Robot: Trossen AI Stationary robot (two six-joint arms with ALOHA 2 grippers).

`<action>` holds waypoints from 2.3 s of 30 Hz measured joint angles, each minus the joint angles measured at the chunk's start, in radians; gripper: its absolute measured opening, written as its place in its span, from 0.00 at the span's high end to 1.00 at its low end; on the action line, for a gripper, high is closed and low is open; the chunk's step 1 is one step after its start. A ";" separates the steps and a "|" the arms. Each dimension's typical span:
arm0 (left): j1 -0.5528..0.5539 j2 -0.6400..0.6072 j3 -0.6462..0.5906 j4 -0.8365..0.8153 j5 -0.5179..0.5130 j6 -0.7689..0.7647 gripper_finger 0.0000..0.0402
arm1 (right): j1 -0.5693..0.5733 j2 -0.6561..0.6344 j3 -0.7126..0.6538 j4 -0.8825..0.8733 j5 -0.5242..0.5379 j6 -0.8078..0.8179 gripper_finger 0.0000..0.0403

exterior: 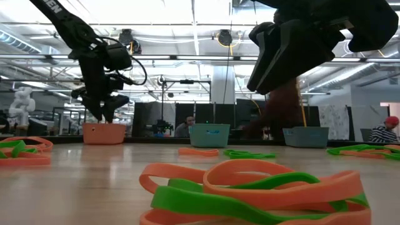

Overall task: Sort rubber bands into baskets
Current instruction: Put the orange rubber band into the orange bin

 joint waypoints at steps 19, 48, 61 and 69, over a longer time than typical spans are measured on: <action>-0.728 -0.271 0.000 -0.024 0.381 -0.285 0.51 | -0.002 0.000 0.000 0.018 0.000 -0.026 0.64; -1.351 0.169 0.098 0.007 0.242 -0.627 0.51 | -0.002 0.000 0.000 0.061 -0.003 -0.025 0.64; -1.323 0.273 0.098 -0.038 0.257 -0.675 0.51 | -0.002 0.000 0.000 0.061 -0.002 -0.029 0.64; -1.309 0.281 0.098 -0.037 0.297 -0.653 0.52 | -0.002 0.000 0.000 0.064 -0.002 -0.030 0.64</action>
